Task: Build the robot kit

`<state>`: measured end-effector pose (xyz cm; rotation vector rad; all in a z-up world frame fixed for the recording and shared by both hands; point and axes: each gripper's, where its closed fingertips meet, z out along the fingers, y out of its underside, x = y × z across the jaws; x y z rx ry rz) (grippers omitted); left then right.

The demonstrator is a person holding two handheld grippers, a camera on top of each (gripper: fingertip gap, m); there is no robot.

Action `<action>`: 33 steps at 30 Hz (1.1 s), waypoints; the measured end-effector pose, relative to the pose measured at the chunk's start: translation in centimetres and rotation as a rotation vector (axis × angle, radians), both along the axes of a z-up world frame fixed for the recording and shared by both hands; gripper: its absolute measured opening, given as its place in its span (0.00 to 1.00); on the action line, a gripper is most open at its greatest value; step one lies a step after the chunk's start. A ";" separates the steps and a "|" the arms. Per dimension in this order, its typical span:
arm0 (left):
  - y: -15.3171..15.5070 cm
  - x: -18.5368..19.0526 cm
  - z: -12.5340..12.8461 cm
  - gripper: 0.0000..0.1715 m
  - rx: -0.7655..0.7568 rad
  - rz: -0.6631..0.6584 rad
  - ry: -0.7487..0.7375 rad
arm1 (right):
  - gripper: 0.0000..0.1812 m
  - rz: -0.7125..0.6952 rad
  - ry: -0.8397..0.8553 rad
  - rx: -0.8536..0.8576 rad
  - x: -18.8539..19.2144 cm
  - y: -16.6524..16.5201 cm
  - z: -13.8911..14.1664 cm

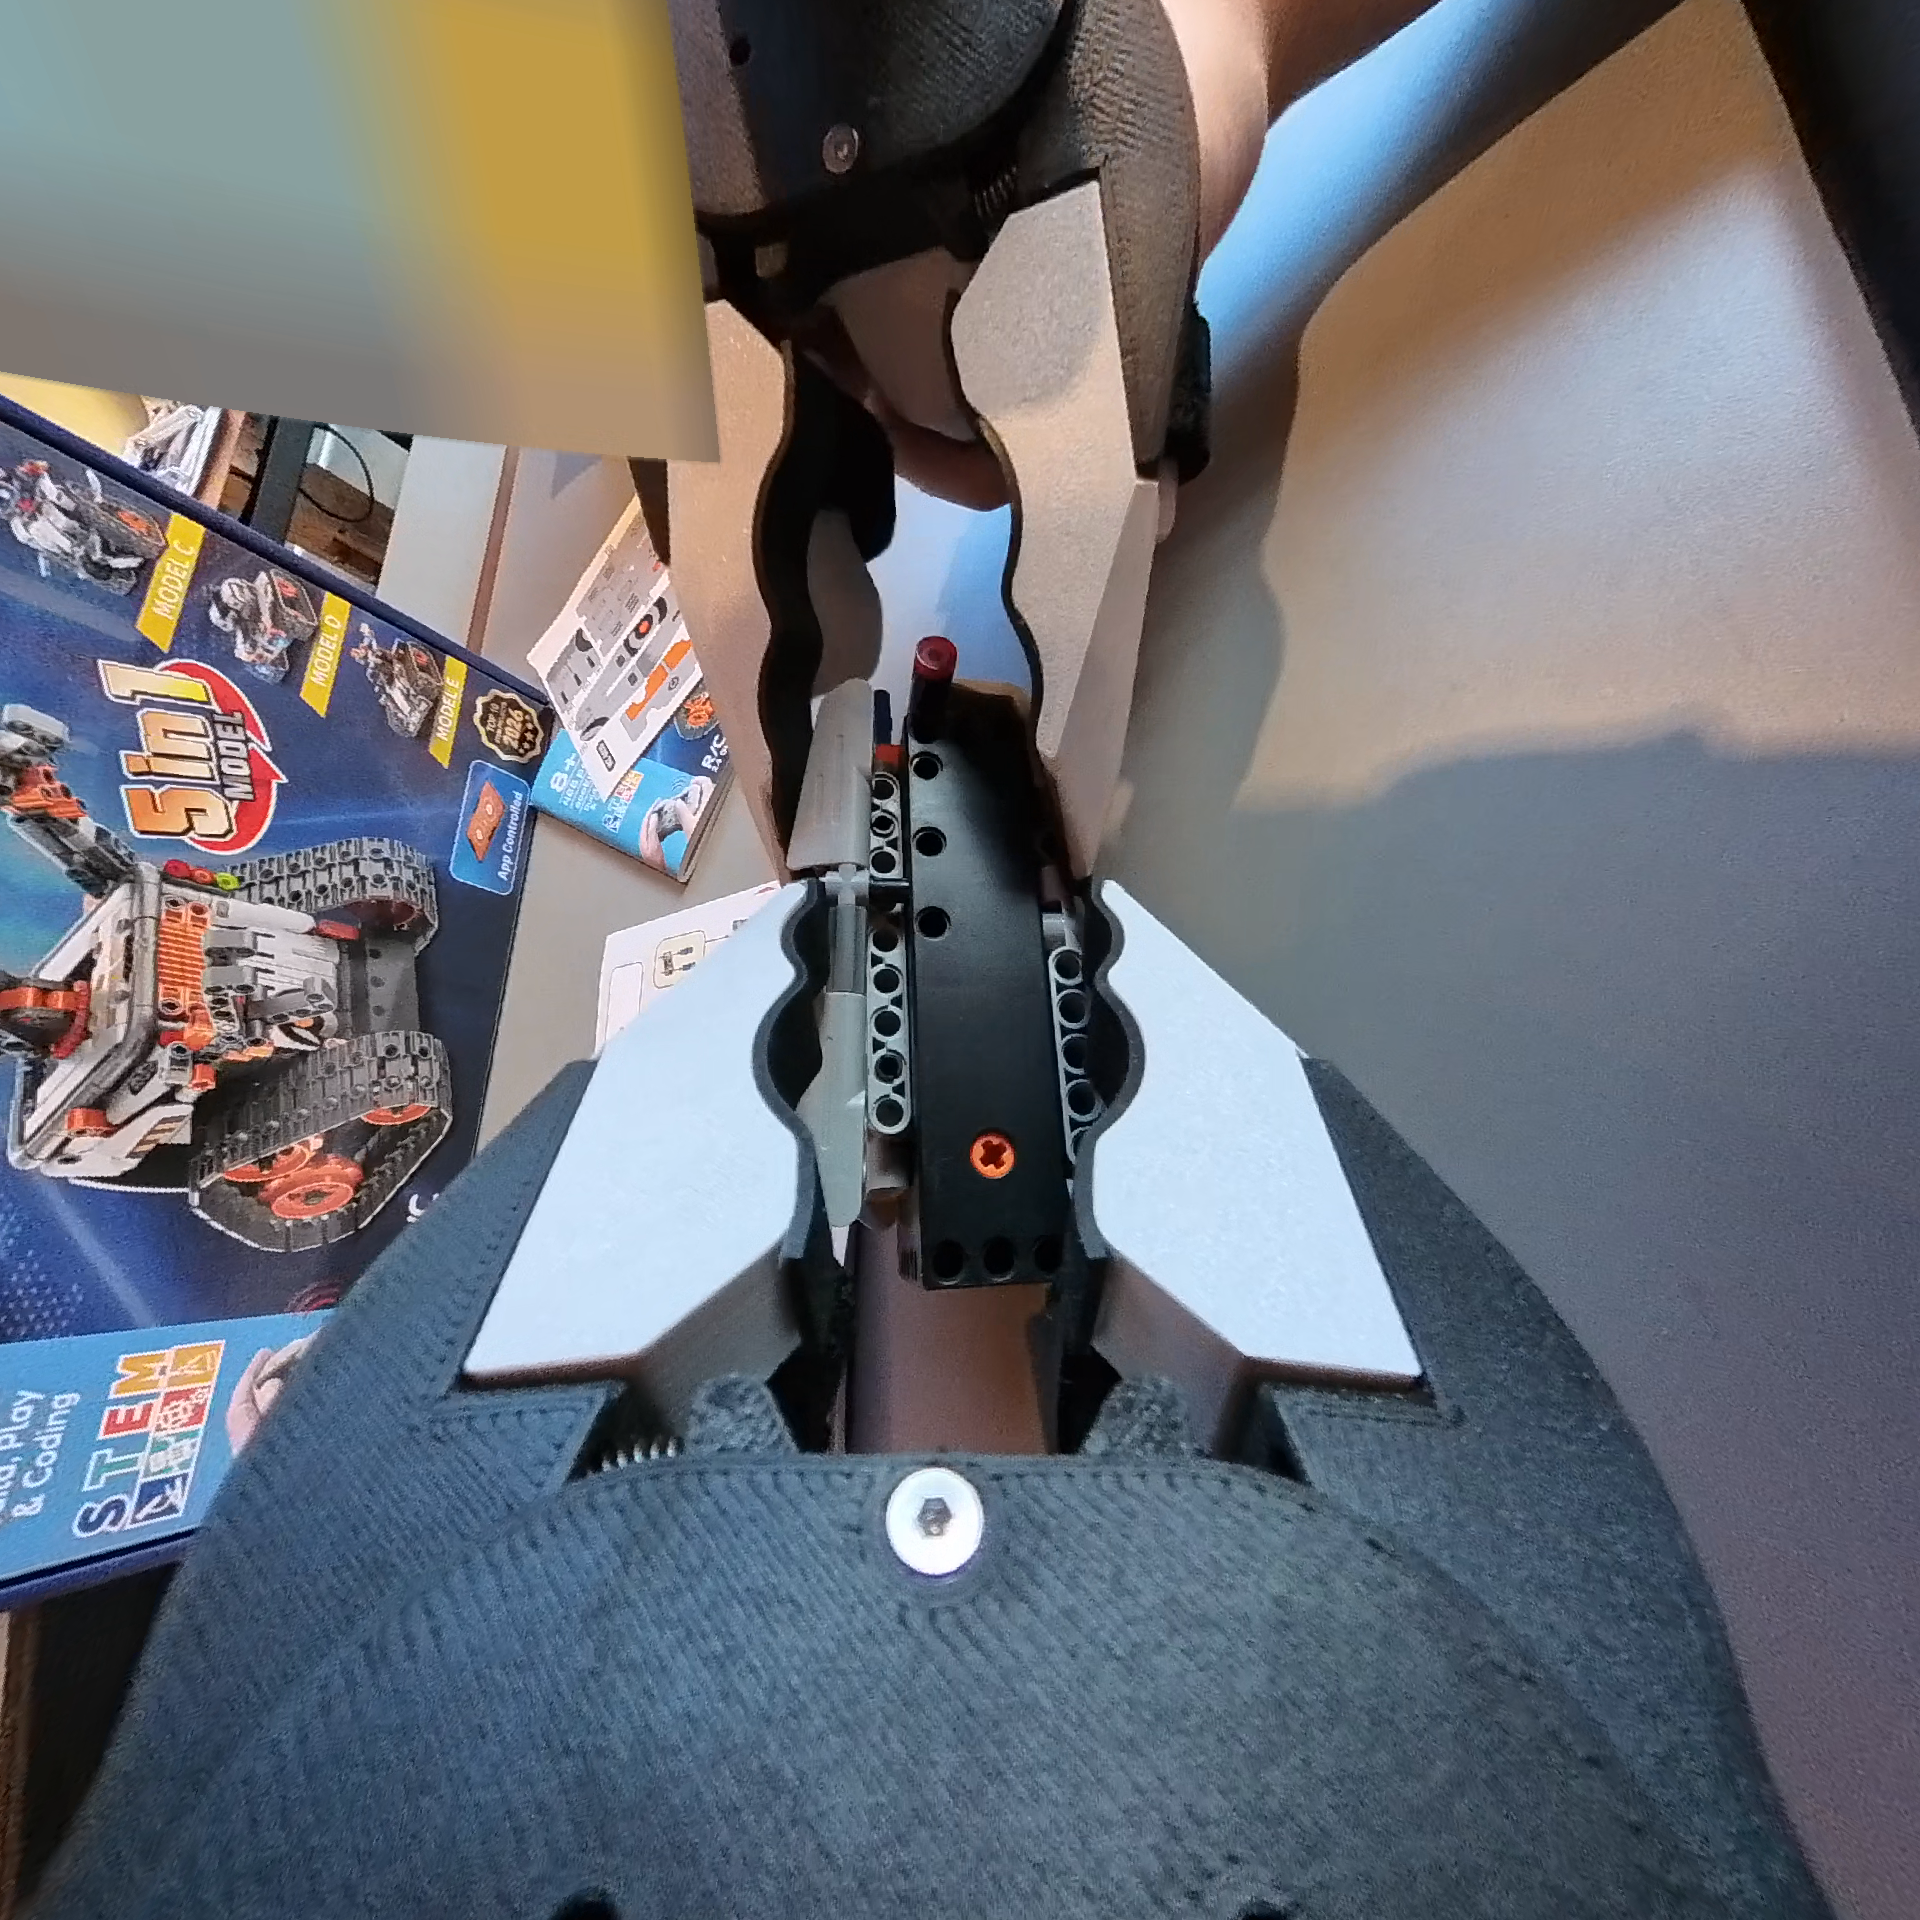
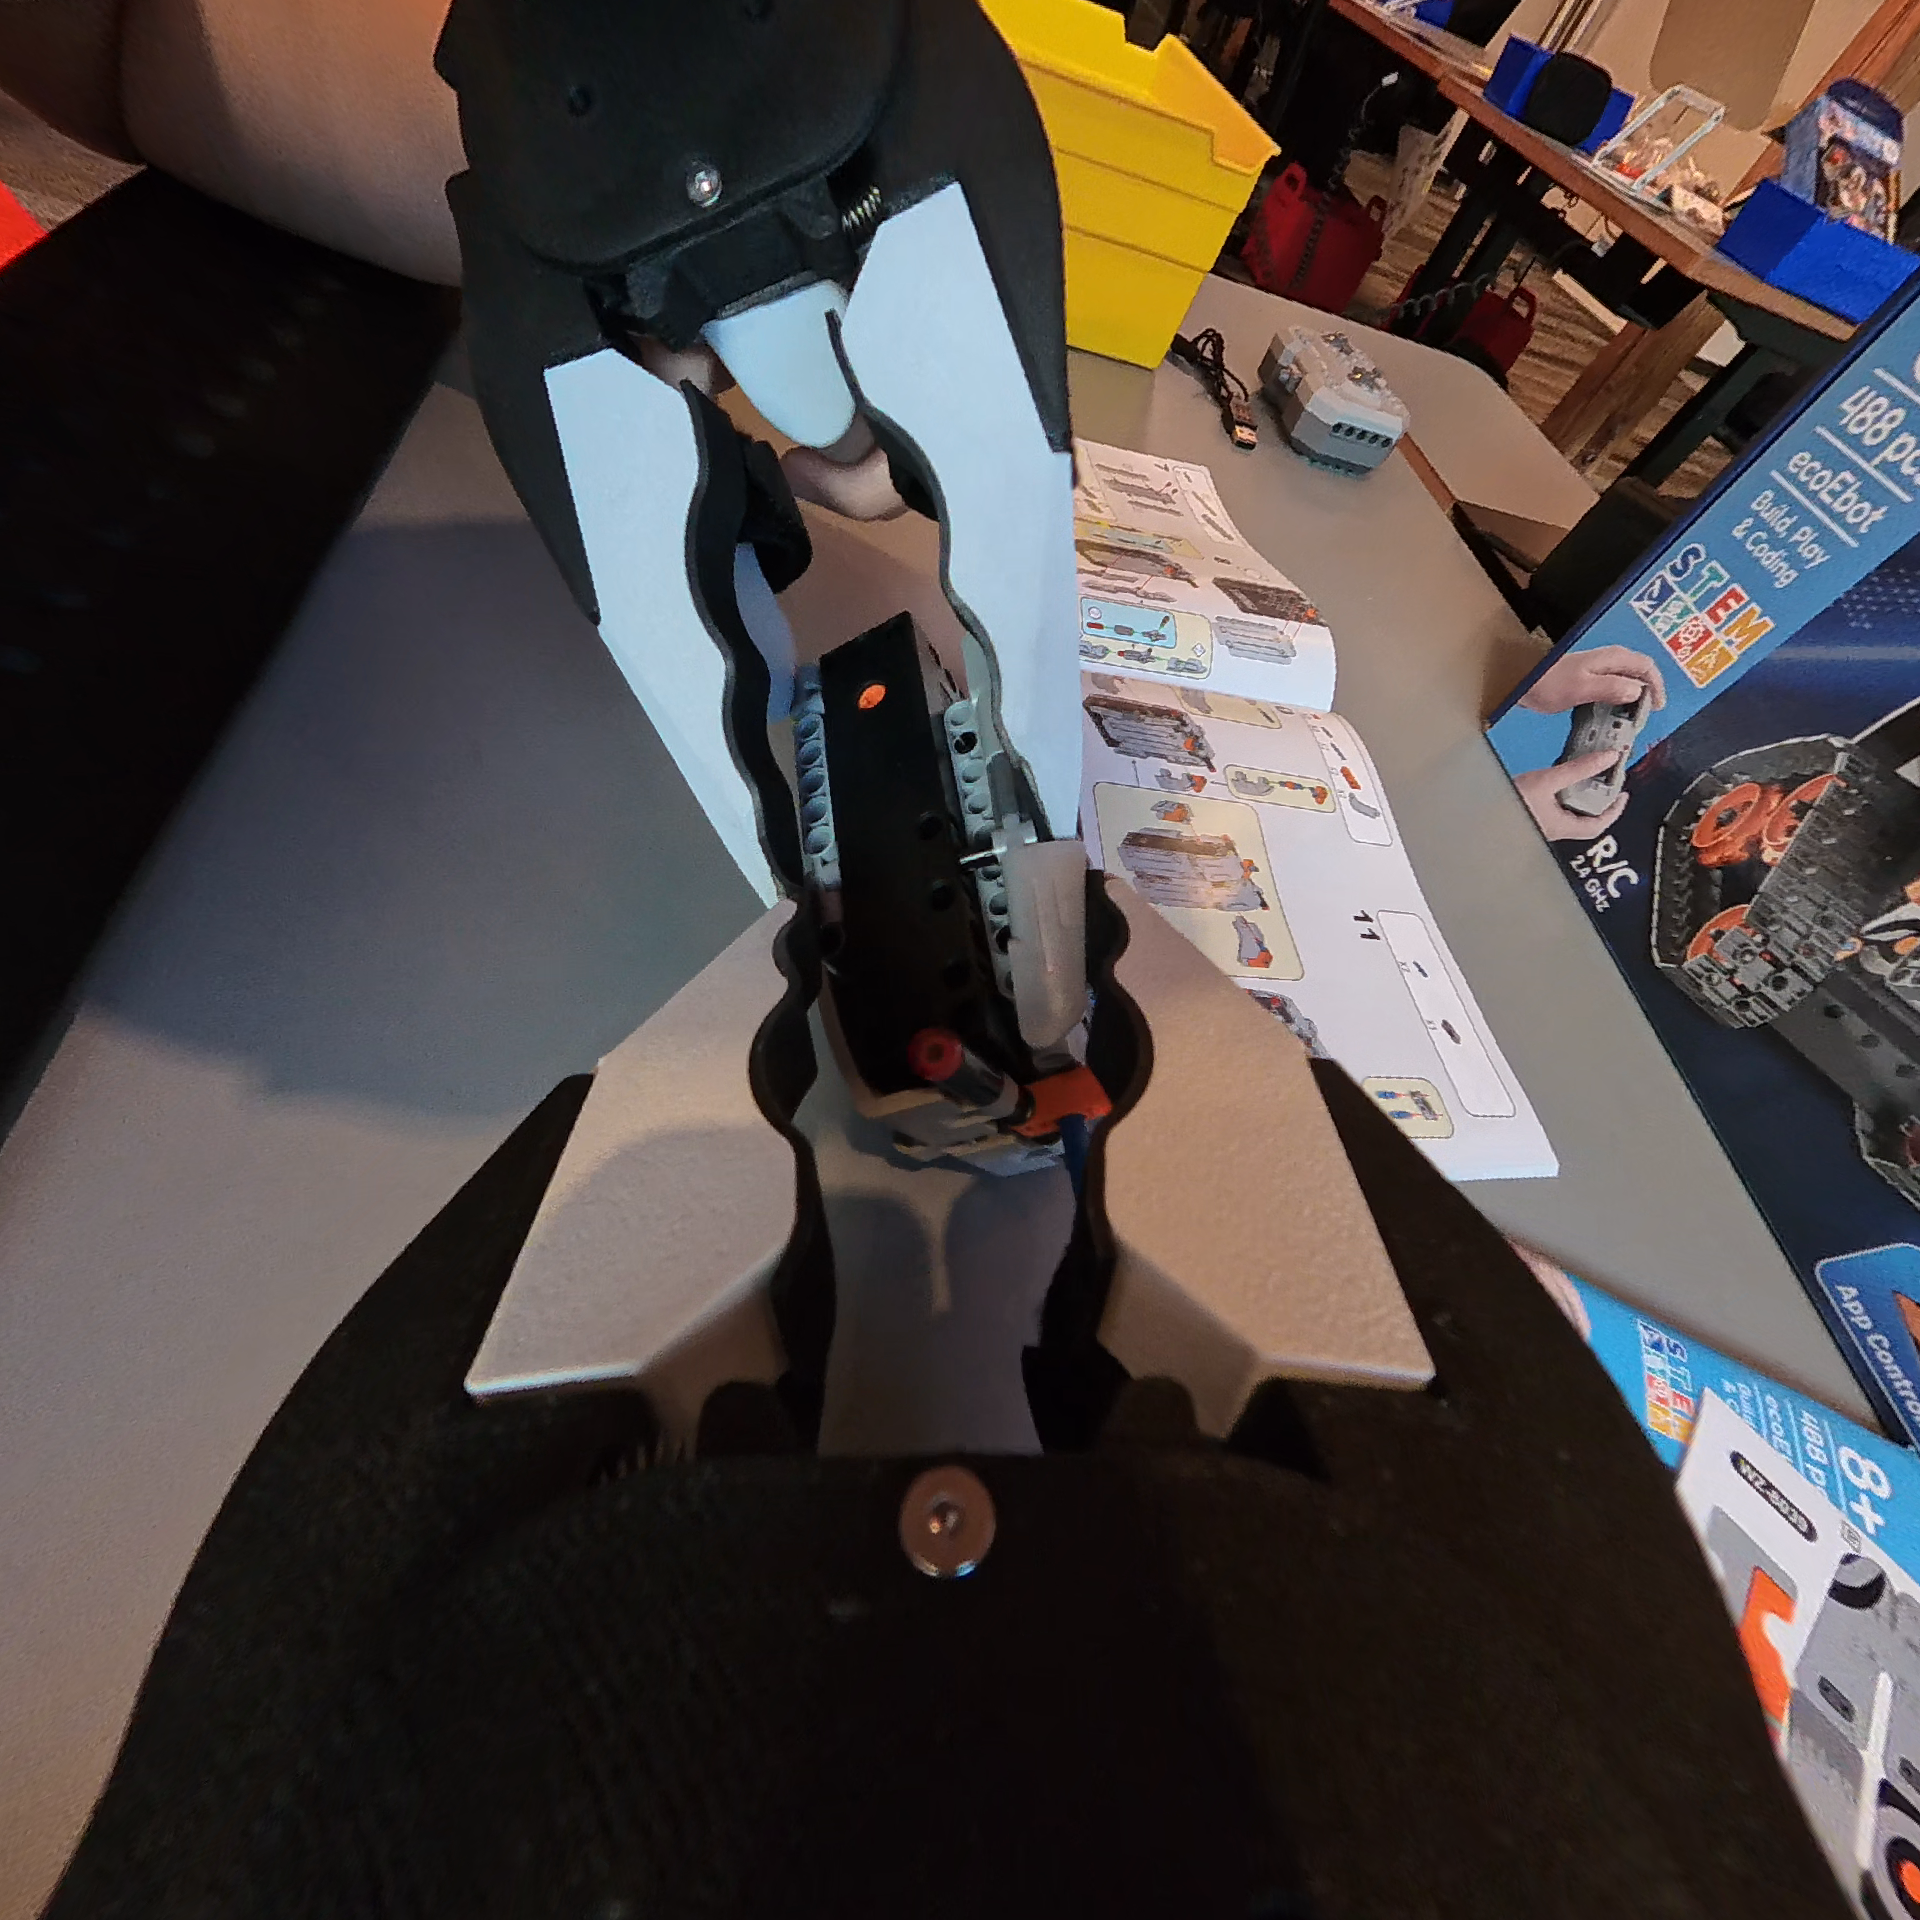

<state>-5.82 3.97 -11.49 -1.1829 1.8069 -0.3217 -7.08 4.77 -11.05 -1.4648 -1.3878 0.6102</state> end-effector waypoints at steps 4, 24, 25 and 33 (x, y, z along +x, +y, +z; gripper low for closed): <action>0.1 0.0 0.0 0.27 -0.014 0.009 0.004 | 0.27 -0.004 0.002 -0.003 0.0 0.1 0.0; 0.7 0.0 -1.6 0.05 -0.033 0.051 0.056 | 0.14 -0.051 -0.138 0.128 0.1 0.8 -0.9; 0.6 0.1 -1.5 0.06 -0.024 0.046 0.042 | 0.15 -0.048 -0.138 0.140 0.2 0.7 -0.8; 0.8 -1.2 1.4 0.14 -0.160 0.082 -0.137 | 0.22 -0.020 -0.026 0.010 1.1 0.1 -0.4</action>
